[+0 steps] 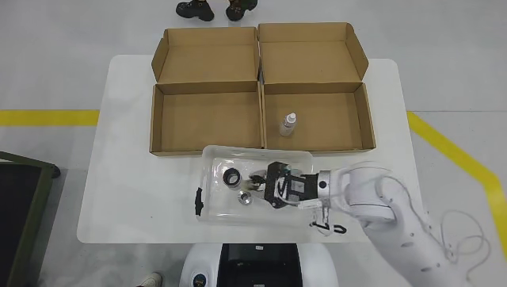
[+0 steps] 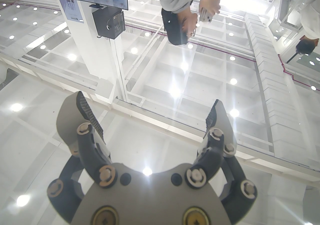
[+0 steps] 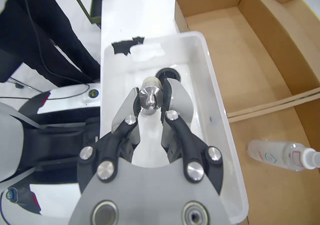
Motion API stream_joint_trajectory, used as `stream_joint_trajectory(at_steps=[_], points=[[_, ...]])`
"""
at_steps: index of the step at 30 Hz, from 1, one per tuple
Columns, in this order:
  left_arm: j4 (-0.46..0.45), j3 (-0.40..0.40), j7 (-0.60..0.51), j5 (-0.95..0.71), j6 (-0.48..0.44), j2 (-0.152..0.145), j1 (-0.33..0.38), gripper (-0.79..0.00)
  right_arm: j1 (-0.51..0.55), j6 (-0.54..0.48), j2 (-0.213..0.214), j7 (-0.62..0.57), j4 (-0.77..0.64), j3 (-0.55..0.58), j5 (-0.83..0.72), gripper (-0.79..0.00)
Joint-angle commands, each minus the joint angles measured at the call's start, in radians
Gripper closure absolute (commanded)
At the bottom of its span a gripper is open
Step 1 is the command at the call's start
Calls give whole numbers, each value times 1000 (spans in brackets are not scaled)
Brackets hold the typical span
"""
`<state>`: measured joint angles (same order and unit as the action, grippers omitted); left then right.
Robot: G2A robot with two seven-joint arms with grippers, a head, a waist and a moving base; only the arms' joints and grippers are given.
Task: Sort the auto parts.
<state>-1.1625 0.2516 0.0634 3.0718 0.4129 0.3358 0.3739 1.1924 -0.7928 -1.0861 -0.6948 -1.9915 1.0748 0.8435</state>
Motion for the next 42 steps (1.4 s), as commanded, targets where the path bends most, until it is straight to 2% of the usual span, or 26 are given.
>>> stream_joint_trajectory(at_steps=[1, 11, 20, 42], points=[[0, 0, 0, 0, 0, 0, 0, -785, 3, -14, 2, 40, 5, 11, -31, 0], [0, 0, 0, 0, 0, 0, 0, -785, 26, -61, 8, 232, 49, 72, -186, 0], [0, 0, 0, 0, 0, 0, 0, -785, 46, -76, 10, 342, 92, 112, -213, 0], [0, 0, 0, 0, 0, 0, 0, -785, 63, -52, 14, 365, 97, 129, -168, 0]])
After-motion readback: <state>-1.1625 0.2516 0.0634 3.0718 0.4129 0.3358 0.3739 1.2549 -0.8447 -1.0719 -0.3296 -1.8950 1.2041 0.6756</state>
